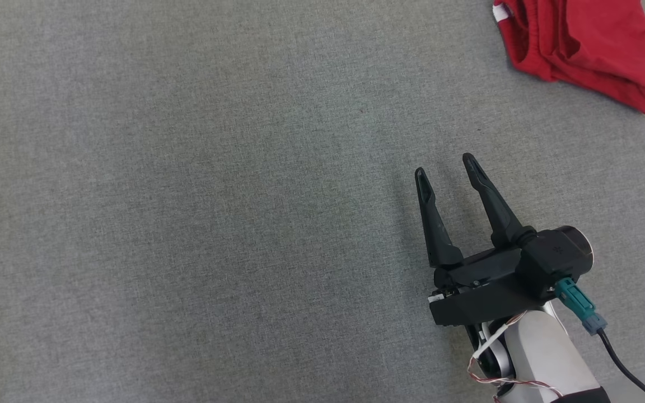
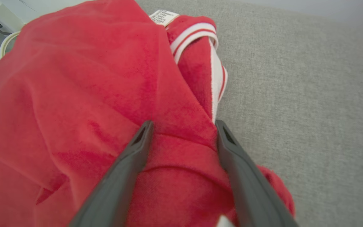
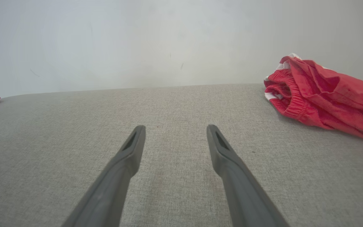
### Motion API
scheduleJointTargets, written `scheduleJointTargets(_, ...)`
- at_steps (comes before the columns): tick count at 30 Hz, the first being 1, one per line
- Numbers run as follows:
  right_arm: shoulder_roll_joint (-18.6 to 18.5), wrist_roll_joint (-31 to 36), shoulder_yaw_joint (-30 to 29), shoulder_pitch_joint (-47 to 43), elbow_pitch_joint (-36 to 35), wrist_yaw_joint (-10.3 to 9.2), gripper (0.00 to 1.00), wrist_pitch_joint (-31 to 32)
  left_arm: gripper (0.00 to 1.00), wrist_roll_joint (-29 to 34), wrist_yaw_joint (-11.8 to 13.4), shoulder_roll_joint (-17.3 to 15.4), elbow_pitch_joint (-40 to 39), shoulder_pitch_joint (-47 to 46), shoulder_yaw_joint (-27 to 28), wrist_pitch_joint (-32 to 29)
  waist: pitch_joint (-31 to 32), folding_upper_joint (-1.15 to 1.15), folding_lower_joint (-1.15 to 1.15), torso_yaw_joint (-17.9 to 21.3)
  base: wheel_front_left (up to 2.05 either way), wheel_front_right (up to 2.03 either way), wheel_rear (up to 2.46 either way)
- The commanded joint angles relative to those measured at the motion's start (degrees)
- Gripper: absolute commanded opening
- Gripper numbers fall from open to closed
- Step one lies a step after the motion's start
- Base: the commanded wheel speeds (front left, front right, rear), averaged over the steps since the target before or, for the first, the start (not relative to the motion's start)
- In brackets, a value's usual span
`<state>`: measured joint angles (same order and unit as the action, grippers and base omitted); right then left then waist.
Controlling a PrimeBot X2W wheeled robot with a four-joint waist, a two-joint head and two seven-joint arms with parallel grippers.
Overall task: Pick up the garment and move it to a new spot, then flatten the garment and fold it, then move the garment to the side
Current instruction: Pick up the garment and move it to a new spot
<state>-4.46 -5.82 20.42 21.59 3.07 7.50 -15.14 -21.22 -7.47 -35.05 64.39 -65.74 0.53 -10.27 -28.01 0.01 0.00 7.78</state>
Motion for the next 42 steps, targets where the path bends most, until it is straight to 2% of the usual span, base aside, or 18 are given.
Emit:
scheduleJointTargets(1, 0.1, 0.2, 0.0, 0.1, 0.1, -0.01, 1.0, -0.1, 1.0, 0.1, 0.2, -0.7, 1.6, -0.3, -0.2, -1.6, 0.2, -0.01, 0.0, 0.0, 0.0, 0.0, 0.0)
scheduleJointTargets(6, -0.1, 0.4, 0.0, 0.0, 0.2, -0.01, 1.0, -0.1, 1.0, -1.5, 0.2, -0.4, 5.5, -1.6, 0.0, -7.8, 0.6, -0.01, 0.0, 0.0, 0.0, 0.0, 0.0)
scheduleJointTargets(7, 0.0, 0.3, 0.0, 0.0, 0.2, -0.01, 1.0, -0.1, 0.94, -1.3, 0.3, -0.6, 5.5, -1.8, -0.1, -7.5, 0.6, -0.01, 0.0, 0.0, 0.0, 0.0, 0.0)
scheduleJointTargets(8, 0.0, 0.3, 0.0, 0.0, 0.2, -0.01, 1.0, -0.1, 0.4, -1.2, 0.4, -0.7, 5.5, -1.9, -0.2, -7.1, 0.7, -0.01, 0.0, 0.0, 0.0, 0.0, 0.0)
scheduleJointTargets(9, -0.1, 0.3, 0.0, -0.1, 0.2, -0.01, 1.0, -0.1, 0.02, -1.4, 0.4, -0.6, 5.6, -2.0, -0.3, -7.0, 0.7, -0.01, 0.0, -0.1, 0.0, 0.0, 0.0)
scheduleJointTargets(10, -0.1, 0.3, -0.1, -0.1, 0.3, -0.01, 1.0, -0.1, 0.0, -1.5, 0.3, -0.6, 5.8, -2.0, -0.4, -6.8, 0.8, -0.01, 0.0, -0.1, 0.0, 0.0, 0.0)
scheduleJointTargets(16, -0.3, 0.4, -0.3, 0.0, 0.5, -0.01, 1.0, -0.1, 0.0, -1.8, 0.1, -0.3, 4.7, -1.3, -1.1, -2.6, 1.5, -0.01, 0.0, -0.5, 0.0, 0.0, 0.0)
scheduleJointTargets(21, -0.4, 0.1, -0.3, 0.0, 0.8, -0.01, 1.0, -0.1, 0.0, -3.8, 0.0, 1.9, 1.8, -1.4, -2.3, 1.9, 3.2, -0.01, 0.0, -1.2, 0.0, 0.0, 0.0)
scheduleJointTargets(25, -0.5, -0.3, -0.3, -0.9, 1.4, -0.01, 1.0, -0.1, 0.0, -6.4, 0.0, 3.4, -3.1, 0.3, -6.2, 5.0, 5.7, -0.01, 0.0, -1.9, 0.0, 0.0, 0.0)
scheduleJointTargets(32, -0.3, -1.0, -0.6, -1.9, 1.8, -0.01, 1.0, -0.1, 0.0, -10.1, 0.0, 5.1, -11.7, 3.4, -12.7, 6.8, 9.0, -0.01, 0.0, -2.4, 0.0, 0.0, 0.0)
scheduleJointTargets(42, 0.2, -2.1, -1.3, -3.5, 2.1, -0.01, 1.0, -0.1, 0.0, -14.1, 0.0, 7.5, -27.7, 8.7, -19.3, 5.3, 12.9, -0.01, 0.0, -1.1, 0.0, 0.0, 0.0)
